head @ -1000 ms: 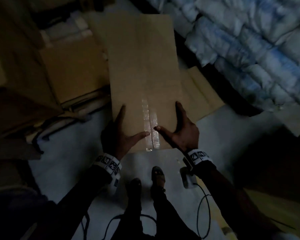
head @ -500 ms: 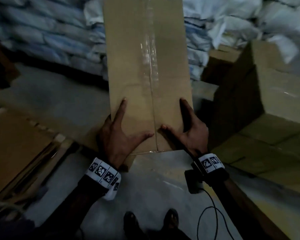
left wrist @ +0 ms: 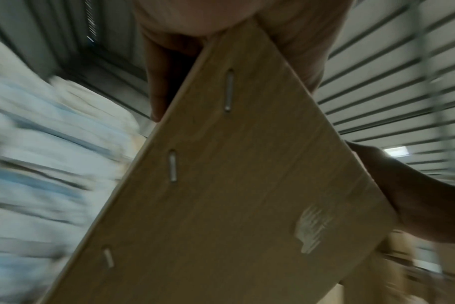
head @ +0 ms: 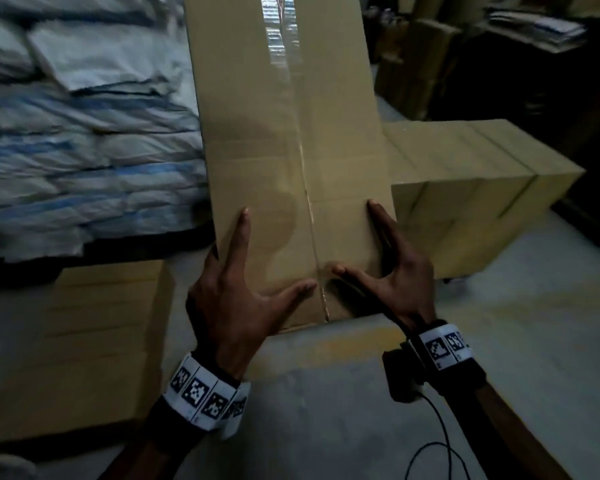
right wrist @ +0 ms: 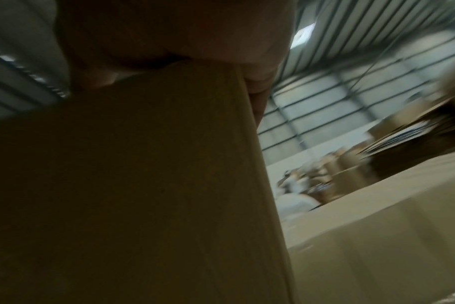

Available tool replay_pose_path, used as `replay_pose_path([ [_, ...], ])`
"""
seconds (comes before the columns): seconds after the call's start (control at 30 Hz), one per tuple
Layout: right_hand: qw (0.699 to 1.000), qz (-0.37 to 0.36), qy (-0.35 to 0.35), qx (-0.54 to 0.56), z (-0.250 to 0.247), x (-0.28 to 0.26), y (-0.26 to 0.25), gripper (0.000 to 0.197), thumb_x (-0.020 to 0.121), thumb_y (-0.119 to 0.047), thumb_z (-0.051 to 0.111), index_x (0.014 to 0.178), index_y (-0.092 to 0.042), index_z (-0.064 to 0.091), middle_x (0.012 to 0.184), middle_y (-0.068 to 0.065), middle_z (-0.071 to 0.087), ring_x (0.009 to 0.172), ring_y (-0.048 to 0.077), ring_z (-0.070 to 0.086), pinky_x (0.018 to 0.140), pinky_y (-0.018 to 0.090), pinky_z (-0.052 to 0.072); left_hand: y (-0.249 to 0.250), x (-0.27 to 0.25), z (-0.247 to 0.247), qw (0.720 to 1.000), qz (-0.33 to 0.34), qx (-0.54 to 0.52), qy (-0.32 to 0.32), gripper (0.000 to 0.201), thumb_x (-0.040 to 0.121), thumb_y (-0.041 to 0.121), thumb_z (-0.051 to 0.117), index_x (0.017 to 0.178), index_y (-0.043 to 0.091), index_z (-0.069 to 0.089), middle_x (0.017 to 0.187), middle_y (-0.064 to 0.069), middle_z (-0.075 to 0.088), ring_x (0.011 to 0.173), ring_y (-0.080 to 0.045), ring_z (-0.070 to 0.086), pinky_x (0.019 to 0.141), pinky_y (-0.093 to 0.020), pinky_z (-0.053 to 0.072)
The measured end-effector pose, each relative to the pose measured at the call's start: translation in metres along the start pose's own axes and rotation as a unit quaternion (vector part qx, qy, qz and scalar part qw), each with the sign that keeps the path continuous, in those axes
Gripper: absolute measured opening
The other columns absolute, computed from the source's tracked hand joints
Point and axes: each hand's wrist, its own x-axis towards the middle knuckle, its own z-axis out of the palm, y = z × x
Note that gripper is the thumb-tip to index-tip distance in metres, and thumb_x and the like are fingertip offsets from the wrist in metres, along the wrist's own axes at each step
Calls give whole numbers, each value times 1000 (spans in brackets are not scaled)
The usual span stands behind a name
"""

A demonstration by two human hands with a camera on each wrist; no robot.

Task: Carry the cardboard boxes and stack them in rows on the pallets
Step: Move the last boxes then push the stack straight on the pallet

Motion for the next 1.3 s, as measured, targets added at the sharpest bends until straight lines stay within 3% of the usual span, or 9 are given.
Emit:
replay_pose_path([
  [0.17, 995, 15, 67, -68, -135, -21, 84, 107, 68, -76, 78, 158, -38, 34, 152, -27, 44, 131, -5, 51, 103, 17, 48, 129, -11, 88, 997, 61, -38, -26, 126, 57, 101, 56, 161, 38, 25, 150, -5, 55, 127, -25, 59, 92, -36, 53],
  [0.27, 989, 40, 99, -101, -207, -29, 126, 108, 67, -80, 75, 158, -40, 34, 152, -22, 48, 128, 1, 56, 101, 21, 51, 201, -16, 135, 994, 82, -55, -51, 126, 56, 102, 57, 161, 39, 25, 149, -7, 55, 132, -30, 56, 96, -42, 54],
  [0.4, 977, 84, 141, -134, -291, -36, 183, 108, 65, -88, 68, 157, -45, 32, 145, -26, 49, 119, 0, 56, 95, 30, 57, 295, -18, 189, 986, 119, -83, -79, 122, 58, 90, 68, 159, 31, 35, 124, -19, 68, 109, -37, 66, 84, -38, 53],
  [0.57, 955, 149, 193, -168, -364, -49, 251, 108, 65, -88, 67, 157, -46, 31, 133, -16, 61, 108, 1, 58, 86, 26, 55, 382, -10, 266, 969, 166, -100, -154, 124, 58, 98, 60, 161, 42, 21, 143, -12, 58, 127, -34, 58, 97, -42, 50],
  [0.7, 938, 182, 224, -190, -421, -42, 308, 107, 64, -88, 67, 157, -47, 32, 129, -14, 64, 102, 1, 59, 84, 24, 53, 450, 2, 334, 955, 202, -119, -182, 125, 56, 100, 59, 160, 45, 20, 138, -12, 62, 120, -34, 63, 93, -43, 52],
  [0.87, 914, 215, 269, -213, -501, -8, 400, 107, 64, -86, 69, 156, -43, 36, 137, -11, 64, 114, -4, 56, 90, 18, 48, 551, 36, 442, 927, 273, -161, -201, 122, 60, 99, 59, 161, 39, 24, 155, 4, 50, 126, -27, 61, 92, -40, 53],
  [0.93, 905, 230, 282, -222, -534, 9, 433, 107, 63, -87, 68, 156, -43, 36, 138, -17, 60, 119, -2, 56, 94, 20, 50, 594, 54, 481, 914, 295, -176, -215, 122, 61, 99, 57, 162, 39, 22, 158, 9, 45, 129, -23, 59, 92, -38, 52],
  [1.07, 885, 259, 295, -249, -610, 46, 500, 104, 64, -86, 68, 155, -48, 35, 138, -7, 64, 121, 10, 61, 96, 34, 56, 684, 88, 563, 887, 328, -221, -239, 123, 62, 97, 60, 162, 34, 24, 162, 15, 36, 137, -15, 52, 95, -34, 52],
  [1.3, 852, 302, 333, -269, -702, 83, 603, 104, 65, -89, 64, 155, -46, 37, 137, -2, 65, 122, 16, 63, 98, 36, 55, 810, 121, 678, 854, 376, -246, -262, 120, 64, 94, 61, 162, 31, 27, 162, 15, 36, 141, -11, 46, 96, -34, 53],
])
